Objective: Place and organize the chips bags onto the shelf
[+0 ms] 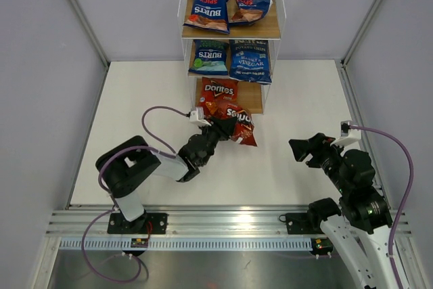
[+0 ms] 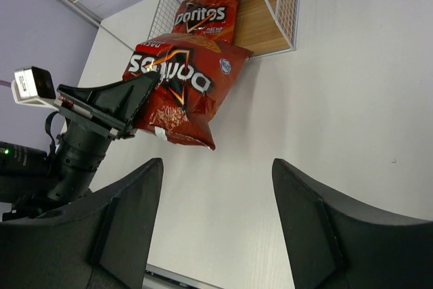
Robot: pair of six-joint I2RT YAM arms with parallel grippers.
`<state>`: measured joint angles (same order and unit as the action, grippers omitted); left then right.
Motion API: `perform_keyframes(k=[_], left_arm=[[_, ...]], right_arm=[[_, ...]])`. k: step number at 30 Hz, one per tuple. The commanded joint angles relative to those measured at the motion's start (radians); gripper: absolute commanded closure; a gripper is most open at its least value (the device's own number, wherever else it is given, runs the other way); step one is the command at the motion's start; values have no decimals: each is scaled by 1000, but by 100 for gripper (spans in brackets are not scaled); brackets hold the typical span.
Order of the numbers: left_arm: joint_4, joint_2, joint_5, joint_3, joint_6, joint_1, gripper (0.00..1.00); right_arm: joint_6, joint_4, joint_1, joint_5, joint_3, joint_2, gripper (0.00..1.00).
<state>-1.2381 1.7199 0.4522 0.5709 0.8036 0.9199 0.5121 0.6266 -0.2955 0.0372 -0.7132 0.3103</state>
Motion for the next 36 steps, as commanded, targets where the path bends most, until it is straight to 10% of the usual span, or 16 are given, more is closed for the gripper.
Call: perform_keyframes(k=[1,36], left_arm=[[-360,33,-3,79,-29,-59,66],[-408,408,-79,492,-50,-179,66]], right_arm=[[-23,-24,-5,-7,-32,7,26],[-34,-116,-5,124,-94,101,25]])
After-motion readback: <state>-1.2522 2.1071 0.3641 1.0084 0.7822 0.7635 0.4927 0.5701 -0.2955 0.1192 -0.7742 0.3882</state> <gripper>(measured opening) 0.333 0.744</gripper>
